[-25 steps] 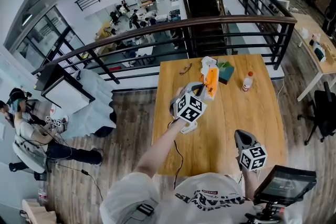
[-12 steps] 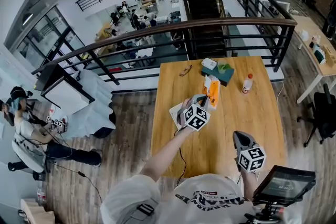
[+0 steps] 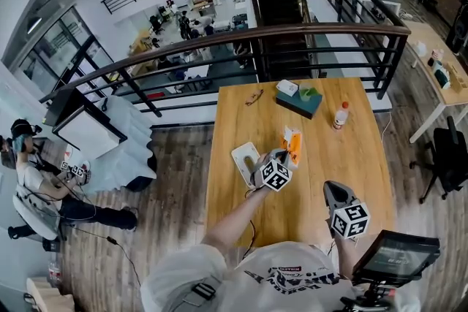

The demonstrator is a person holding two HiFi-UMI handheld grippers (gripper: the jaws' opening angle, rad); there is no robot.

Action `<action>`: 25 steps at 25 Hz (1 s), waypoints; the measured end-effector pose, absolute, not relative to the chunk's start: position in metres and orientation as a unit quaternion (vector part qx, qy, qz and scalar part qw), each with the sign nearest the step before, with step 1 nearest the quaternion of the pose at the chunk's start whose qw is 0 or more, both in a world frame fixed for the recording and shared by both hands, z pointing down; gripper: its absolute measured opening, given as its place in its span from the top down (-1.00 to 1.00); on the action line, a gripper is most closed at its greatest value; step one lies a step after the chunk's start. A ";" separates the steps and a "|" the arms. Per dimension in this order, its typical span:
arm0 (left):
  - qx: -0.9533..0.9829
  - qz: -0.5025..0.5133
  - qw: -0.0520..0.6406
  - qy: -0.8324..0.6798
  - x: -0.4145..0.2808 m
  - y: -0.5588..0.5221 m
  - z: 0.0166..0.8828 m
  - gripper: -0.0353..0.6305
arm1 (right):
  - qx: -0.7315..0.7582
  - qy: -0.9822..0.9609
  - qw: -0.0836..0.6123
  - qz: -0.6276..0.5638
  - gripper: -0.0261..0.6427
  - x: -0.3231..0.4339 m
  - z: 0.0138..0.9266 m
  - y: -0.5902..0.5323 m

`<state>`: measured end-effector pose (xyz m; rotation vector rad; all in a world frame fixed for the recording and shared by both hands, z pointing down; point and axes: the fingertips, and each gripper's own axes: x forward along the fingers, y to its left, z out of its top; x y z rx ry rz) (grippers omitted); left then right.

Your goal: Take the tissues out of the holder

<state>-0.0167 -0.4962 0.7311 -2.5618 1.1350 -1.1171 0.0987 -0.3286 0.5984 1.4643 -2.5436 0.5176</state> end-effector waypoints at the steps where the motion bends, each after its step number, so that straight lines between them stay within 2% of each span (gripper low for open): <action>1: -0.848 -0.371 0.056 0.374 -0.016 -0.495 0.741 0.88 | 0.491 -0.850 0.081 0.173 0.89 0.100 0.598 -0.329; 15: -0.835 -0.430 -0.047 0.340 -0.021 -0.462 0.868 0.88 | 0.507 -0.840 0.089 0.173 0.89 0.121 0.602 -0.327; 19: -0.815 -0.462 -0.102 0.336 -0.029 -0.453 0.899 0.88 | 0.506 -0.840 0.091 0.173 0.89 0.121 0.600 -0.326; 25: -0.811 -0.466 -0.134 0.327 -0.036 -0.439 0.917 0.88 | 0.508 -0.839 0.092 0.172 0.89 0.122 0.596 -0.323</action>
